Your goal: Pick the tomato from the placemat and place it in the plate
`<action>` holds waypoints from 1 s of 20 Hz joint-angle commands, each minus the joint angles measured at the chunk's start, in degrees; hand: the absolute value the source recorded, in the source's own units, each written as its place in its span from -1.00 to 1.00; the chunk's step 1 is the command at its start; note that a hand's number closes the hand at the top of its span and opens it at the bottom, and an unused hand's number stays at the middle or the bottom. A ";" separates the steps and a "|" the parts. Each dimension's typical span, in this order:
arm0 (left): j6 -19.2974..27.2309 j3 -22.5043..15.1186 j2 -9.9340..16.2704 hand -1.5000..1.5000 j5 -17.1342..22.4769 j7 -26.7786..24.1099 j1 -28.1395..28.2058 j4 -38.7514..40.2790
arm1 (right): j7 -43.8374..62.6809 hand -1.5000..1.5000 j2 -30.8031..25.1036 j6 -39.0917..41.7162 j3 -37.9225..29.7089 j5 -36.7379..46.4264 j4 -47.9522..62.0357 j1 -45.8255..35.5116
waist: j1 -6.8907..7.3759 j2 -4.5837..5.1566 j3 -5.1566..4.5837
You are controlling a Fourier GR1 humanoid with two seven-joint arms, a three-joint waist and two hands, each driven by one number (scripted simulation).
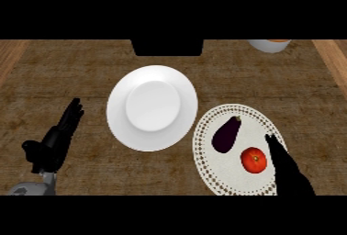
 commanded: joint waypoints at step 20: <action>-6.47 7.26 -4.34 0.00 -5.53 -0.13 -4.02 5.14 | -3.97 -1.00 5.42 10.02 -9.26 2.22 18.91 -6.57 | -0.17 0.02 0.05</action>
